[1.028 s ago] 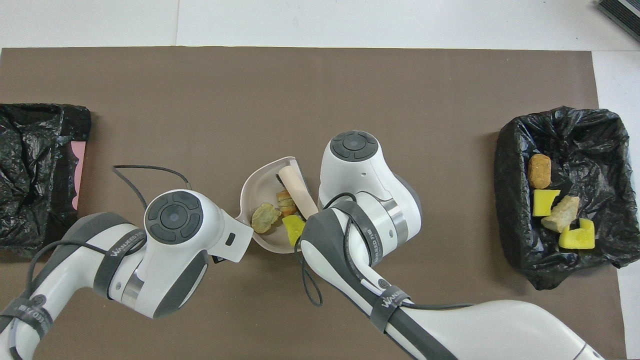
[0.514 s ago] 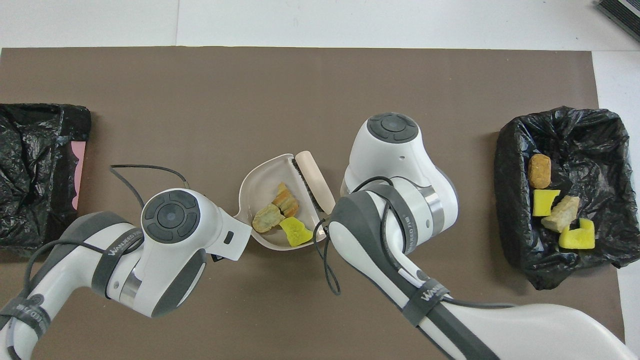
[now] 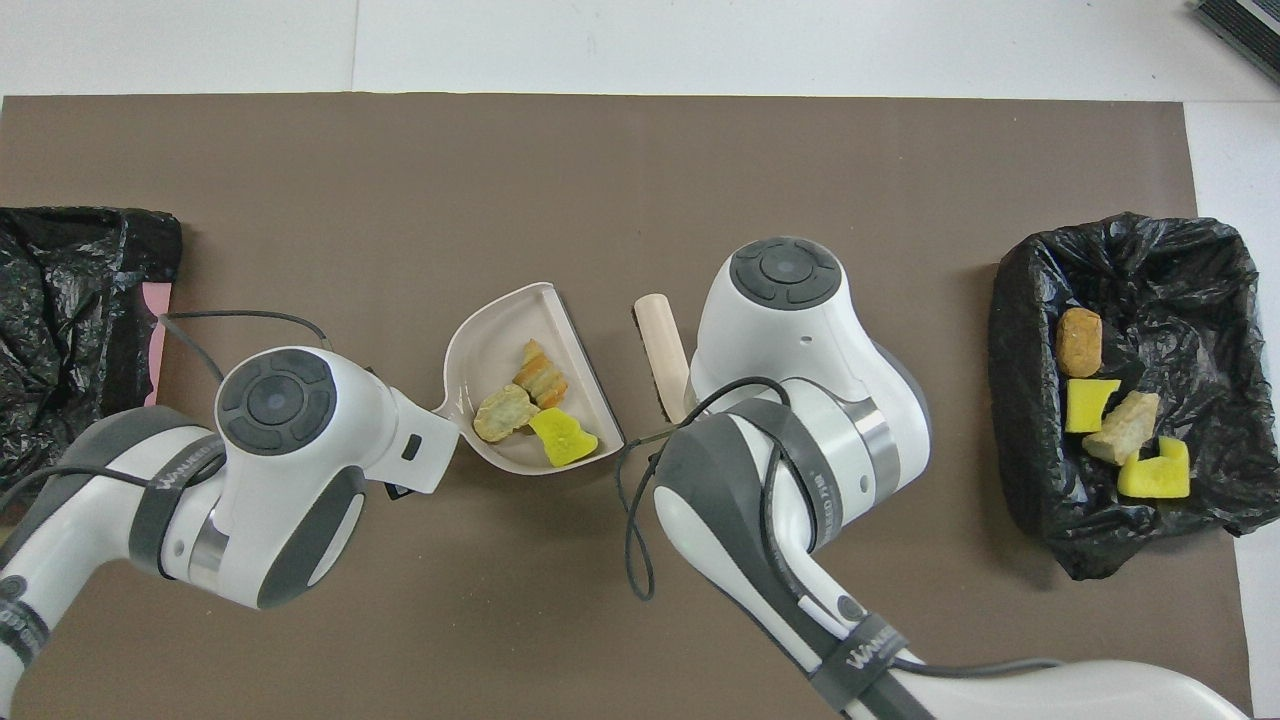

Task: Sweep and dump trash in bin
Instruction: 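Carry the loaded dustpan to the bag nearest the left gripper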

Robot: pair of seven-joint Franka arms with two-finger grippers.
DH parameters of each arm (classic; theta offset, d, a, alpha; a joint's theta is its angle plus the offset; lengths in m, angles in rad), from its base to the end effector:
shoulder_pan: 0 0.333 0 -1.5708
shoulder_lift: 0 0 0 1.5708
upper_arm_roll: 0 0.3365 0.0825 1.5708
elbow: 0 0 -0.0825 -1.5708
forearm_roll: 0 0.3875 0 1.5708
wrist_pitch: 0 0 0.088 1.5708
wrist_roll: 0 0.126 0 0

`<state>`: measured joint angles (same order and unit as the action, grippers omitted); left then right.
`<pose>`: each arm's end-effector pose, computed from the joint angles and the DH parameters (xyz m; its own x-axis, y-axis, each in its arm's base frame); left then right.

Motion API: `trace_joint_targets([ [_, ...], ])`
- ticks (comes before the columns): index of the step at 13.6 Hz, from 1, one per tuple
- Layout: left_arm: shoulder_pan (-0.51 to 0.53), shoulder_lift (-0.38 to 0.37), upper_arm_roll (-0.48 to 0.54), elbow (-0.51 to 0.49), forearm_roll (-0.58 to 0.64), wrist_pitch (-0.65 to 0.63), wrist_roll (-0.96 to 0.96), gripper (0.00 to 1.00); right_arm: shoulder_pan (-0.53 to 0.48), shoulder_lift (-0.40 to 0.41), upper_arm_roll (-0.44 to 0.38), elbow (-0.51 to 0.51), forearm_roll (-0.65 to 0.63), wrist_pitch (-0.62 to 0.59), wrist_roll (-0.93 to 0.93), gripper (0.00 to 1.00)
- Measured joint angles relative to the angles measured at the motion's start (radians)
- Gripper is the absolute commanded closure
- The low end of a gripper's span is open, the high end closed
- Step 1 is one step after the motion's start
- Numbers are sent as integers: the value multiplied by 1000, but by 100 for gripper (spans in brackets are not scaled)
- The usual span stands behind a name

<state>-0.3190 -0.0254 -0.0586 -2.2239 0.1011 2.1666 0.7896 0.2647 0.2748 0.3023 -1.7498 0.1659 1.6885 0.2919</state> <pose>0.4855 -0.1867 0.3822 0.3389 -0.9371 -0.0832 -0.9408 -0.3372 -0.0342 0.4995 0.3265 0.4006 0.8973 0.2363 -0.3727 0.2031 -0.9709 -0.1266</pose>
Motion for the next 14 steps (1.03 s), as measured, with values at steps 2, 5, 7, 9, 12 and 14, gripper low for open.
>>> trace_joint_targets([
  [2, 56, -4, 2, 32, 1, -7, 77, 100, 49, 1, 1, -24, 0, 43, 111, 100],
  [5, 168, -21, 7, 115, 2, -85, 239, 100, 136, 15, 2, -42, 1, 91, 252, 100],
  [7, 250, -32, 10, 170, 3, -153, 364, 100, 203, 34, 3, -46, 5, 120, 340, 100],
  [9, 344, -37, 13, 218, 3, -199, 504, 100, 276, 56, 4, -47, 29, 151, 417, 100],
  [12, 495, -39, 16, 273, 3, -223, 677, 100, 338, 70, 4, -47, 63, 177, 465, 100],
  [14, 588, -39, 18, 297, -8, -224, 736, 100, 362, 73, 4, -48, 64, 177, 488, 100],
])
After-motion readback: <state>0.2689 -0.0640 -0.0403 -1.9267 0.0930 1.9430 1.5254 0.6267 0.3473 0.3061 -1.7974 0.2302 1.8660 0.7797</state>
